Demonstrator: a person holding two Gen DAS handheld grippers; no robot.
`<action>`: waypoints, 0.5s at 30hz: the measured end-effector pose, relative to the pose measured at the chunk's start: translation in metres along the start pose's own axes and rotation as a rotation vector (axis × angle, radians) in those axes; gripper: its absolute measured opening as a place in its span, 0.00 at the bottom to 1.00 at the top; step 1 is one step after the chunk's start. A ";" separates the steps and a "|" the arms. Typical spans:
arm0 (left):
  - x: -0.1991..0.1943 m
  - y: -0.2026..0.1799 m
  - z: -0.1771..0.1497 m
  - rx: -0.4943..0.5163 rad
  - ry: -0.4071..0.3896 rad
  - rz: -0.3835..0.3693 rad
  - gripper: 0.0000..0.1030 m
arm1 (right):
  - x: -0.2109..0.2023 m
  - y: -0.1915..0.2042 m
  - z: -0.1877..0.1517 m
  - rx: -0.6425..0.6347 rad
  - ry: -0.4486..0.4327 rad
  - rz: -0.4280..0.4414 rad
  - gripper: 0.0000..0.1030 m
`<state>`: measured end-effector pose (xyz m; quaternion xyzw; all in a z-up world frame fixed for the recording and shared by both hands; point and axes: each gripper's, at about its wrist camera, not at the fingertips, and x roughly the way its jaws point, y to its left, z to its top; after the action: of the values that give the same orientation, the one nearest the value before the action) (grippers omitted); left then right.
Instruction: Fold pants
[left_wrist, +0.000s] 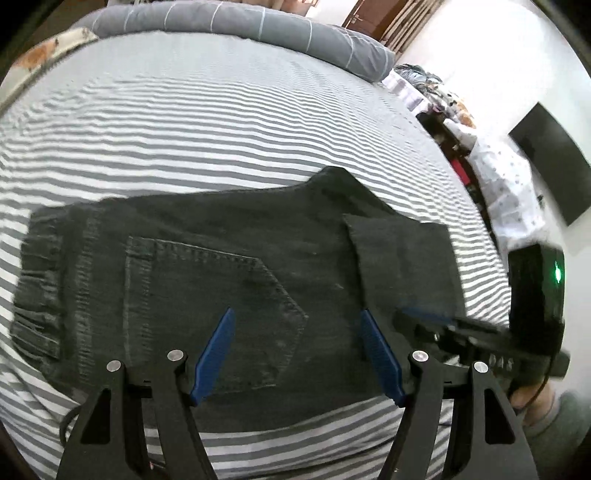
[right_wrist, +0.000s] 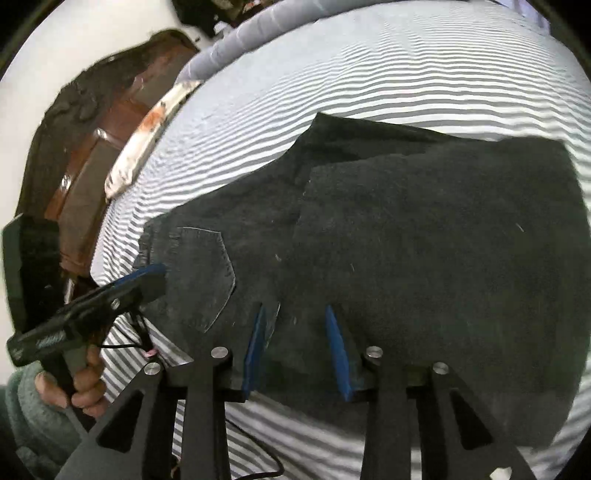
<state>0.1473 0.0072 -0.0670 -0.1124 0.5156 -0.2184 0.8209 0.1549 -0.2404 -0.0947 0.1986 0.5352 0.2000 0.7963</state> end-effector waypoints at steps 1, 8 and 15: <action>0.001 -0.001 0.000 -0.007 0.005 -0.013 0.69 | -0.005 -0.003 -0.005 0.014 -0.008 -0.001 0.34; 0.021 -0.024 -0.011 -0.031 0.069 -0.140 0.69 | -0.029 -0.036 -0.071 0.174 -0.061 0.007 0.35; 0.051 -0.033 -0.023 -0.133 0.166 -0.198 0.69 | -0.039 -0.066 -0.093 0.297 -0.128 0.033 0.41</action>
<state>0.1378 -0.0447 -0.1048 -0.1985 0.5813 -0.2723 0.7406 0.0618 -0.3070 -0.1325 0.3353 0.5036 0.1184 0.7873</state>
